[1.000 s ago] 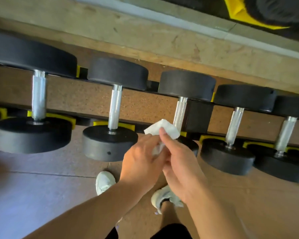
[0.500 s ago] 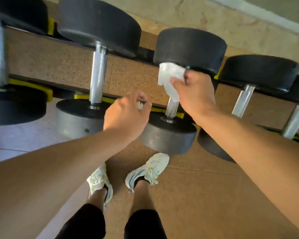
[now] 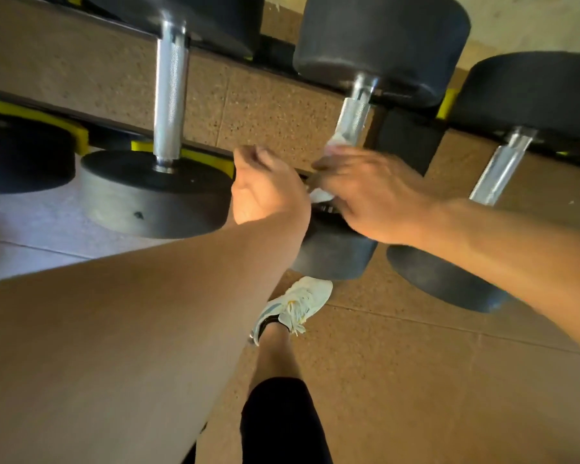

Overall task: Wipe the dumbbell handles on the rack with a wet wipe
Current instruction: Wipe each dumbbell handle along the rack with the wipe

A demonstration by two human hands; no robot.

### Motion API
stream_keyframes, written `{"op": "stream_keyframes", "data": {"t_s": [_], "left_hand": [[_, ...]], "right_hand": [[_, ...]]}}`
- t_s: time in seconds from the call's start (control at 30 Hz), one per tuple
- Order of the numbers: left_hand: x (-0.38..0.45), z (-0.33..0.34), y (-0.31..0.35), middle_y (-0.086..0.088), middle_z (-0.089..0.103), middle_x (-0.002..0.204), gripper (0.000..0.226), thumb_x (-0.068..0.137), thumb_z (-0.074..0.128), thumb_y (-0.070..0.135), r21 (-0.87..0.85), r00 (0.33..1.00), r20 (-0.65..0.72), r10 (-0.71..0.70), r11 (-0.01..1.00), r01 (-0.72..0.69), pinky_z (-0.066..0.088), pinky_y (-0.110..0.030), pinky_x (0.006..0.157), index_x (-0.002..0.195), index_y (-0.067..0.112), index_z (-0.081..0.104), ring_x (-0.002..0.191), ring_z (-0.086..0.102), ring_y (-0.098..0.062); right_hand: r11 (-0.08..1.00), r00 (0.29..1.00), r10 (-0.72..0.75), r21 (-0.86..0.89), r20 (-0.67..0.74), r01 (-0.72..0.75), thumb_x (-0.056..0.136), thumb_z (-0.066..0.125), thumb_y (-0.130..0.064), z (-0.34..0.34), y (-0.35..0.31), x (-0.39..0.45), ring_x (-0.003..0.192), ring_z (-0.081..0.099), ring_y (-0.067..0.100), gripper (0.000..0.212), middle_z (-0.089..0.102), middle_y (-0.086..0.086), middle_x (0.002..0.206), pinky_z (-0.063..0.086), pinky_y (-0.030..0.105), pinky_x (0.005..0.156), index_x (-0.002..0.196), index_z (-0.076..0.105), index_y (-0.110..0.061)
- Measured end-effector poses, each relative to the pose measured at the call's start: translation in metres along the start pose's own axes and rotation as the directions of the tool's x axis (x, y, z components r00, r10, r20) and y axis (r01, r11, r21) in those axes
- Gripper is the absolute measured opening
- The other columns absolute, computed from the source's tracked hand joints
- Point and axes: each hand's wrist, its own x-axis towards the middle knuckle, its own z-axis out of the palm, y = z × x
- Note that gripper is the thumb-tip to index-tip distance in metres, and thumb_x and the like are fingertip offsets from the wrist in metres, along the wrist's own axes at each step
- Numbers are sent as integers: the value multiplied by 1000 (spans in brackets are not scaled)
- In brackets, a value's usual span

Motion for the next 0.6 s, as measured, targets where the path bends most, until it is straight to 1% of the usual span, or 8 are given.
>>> {"op": "stream_keyframes", "data": {"t_s": [0.07, 0.13, 0.2, 0.3, 0.37, 0.43, 0.5, 0.6], "left_hand": [[-1, 0, 2, -2, 64, 104, 33, 105, 31, 35, 23, 1000, -14, 3, 1000, -3, 32, -30, 75, 112, 21, 59, 82, 50, -19], [-1, 0, 3, -3, 62, 101, 34, 103, 29, 34, 24, 1000, -6, -6, 1000, 6, 32, -32, 77, 109, 19, 60, 84, 50, -21], [-2, 1, 3, 3, 57, 86, 32, 103, 29, 34, 5, 1000, 13, -20, 1000, 20, 31, -33, 77, 105, 19, 58, 75, 50, -16], [-4, 0, 2, 10, 46, 75, 28, 103, 29, 33, -2, 999, 38, -23, 1000, 23, 31, -34, 75, 102, 22, 55, 67, 43, -4], [-3, 1, 4, 11, 44, 74, 31, 103, 29, 32, 8, 999, 29, -29, 1000, 29, 30, -33, 76, 106, 21, 57, 66, 42, -6], [-3, 2, 6, 6, 46, 77, 34, 103, 28, 31, 30, 1000, 12, -29, 999, 29, 28, -34, 75, 108, 19, 60, 70, 43, -15], [-3, 1, 7, 1, 49, 87, 36, 103, 28, 30, 43, 1000, 4, -31, 999, 31, 27, -34, 76, 110, 18, 61, 80, 44, -23], [0, 2, 7, 1, 48, 94, 37, 102, 27, 26, 50, 998, 10, -57, 997, 56, 27, -34, 75, 109, 17, 61, 85, 42, -24]], "right_hand": [[945, 994, 99, 309, 47, -108, 98, 41, -26, 14, -13, -14, 122, 58, 18, 31, 69, -1, 115, 50, 45, 94, 110, 69, -21], [698, 947, 299, 651, 115, -299, 102, 43, -40, 17, -19, -26, 103, 67, 17, 33, 73, -3, 105, 52, 47, 84, 109, 70, -22], [522, 868, 493, 778, 60, -350, 102, 43, -46, 10, -18, -34, 90, 67, 13, 40, 73, 0, 95, 53, 43, 78, 106, 70, -18], [701, 756, 574, 666, -315, -255, 105, 47, -22, -17, -15, -26, 87, 59, -4, 30, 67, -16, 102, 47, 11, 70, 130, 62, -22], [897, 809, 369, 405, -458, -179, 99, 50, -7, -28, 1, -4, 113, 58, -1, 43, 63, -9, 129, 46, 13, 96, 139, 56, -19], [992, 937, 126, 41, -327, -119, 91, 49, -2, -26, 20, 15, 137, 47, 20, 49, 56, 4, 144, 36, 37, 116, 137, 58, -16], [987, 990, 21, -157, -140, -43, 89, 44, -8, -12, 24, 20, 144, 38, 24, 46, 56, 7, 143, 18, 41, 124, 130, 64, -14], [1000, 1000, -8, -28, -9, 8, 89, 44, -16, 4, 5, 4, 133, 47, 22, 40, 63, 4, 128, 36, 45, 116, 120, 69, -20]]}}
